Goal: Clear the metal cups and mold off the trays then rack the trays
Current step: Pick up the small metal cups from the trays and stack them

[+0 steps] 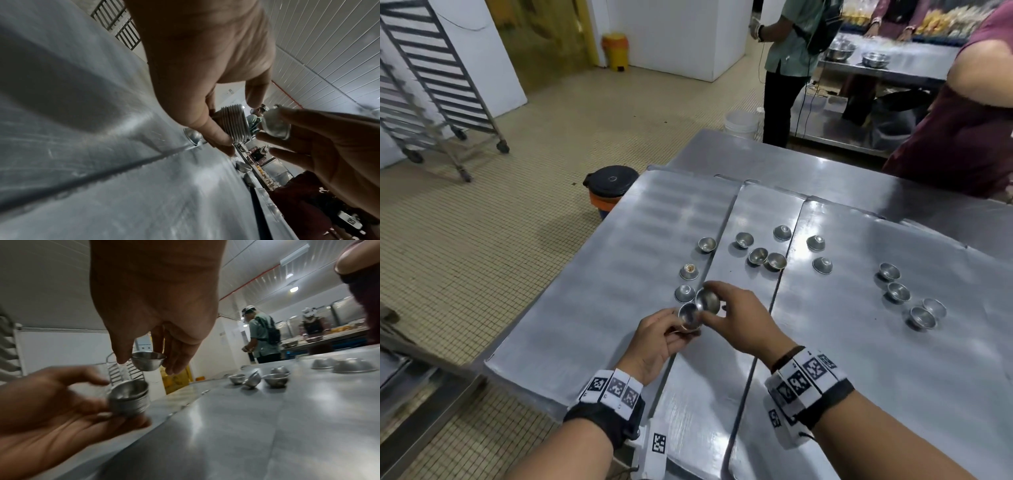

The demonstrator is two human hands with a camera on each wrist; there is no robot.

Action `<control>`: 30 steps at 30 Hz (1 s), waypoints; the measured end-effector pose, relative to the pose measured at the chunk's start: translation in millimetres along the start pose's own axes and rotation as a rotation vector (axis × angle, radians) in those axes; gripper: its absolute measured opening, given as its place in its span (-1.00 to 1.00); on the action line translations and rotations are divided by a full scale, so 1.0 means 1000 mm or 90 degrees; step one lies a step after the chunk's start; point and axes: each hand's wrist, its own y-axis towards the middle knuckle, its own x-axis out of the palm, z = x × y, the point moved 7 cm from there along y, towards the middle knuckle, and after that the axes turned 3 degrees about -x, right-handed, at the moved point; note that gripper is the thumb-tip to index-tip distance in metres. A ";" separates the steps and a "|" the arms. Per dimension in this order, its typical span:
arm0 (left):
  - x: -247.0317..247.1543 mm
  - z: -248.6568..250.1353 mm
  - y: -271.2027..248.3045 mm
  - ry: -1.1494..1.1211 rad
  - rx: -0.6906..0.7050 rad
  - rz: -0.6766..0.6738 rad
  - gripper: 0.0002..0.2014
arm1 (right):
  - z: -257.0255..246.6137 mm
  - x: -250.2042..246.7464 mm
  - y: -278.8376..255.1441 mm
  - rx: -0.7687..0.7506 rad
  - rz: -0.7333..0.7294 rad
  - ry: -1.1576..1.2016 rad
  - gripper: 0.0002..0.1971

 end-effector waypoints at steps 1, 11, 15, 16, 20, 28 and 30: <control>0.001 0.001 0.000 -0.020 0.004 -0.009 -0.69 | -0.006 0.007 -0.004 -0.007 -0.015 0.002 -0.39; -0.003 0.000 -0.012 -0.005 0.023 -0.037 -0.72 | -0.019 0.032 -0.019 -0.011 -0.014 -0.030 -0.35; -0.014 0.001 -0.015 0.013 0.026 -0.019 -0.77 | -0.007 0.045 -0.022 0.014 -0.068 -0.004 -0.09; -0.018 0.002 -0.015 0.009 0.023 -0.003 -0.78 | -0.003 0.046 -0.022 0.026 -0.078 -0.011 -0.13; -0.033 0.000 -0.012 -0.006 -0.005 0.048 -0.80 | 0.022 0.048 -0.012 0.102 -0.145 -0.092 -0.36; -0.041 0.010 -0.004 -0.008 -0.024 0.081 -0.82 | 0.039 0.038 0.055 0.142 -0.167 -0.191 -0.54; -0.042 0.015 -0.004 -0.008 -0.027 0.080 -0.84 | 0.038 0.037 0.072 0.140 -0.163 -0.232 -0.56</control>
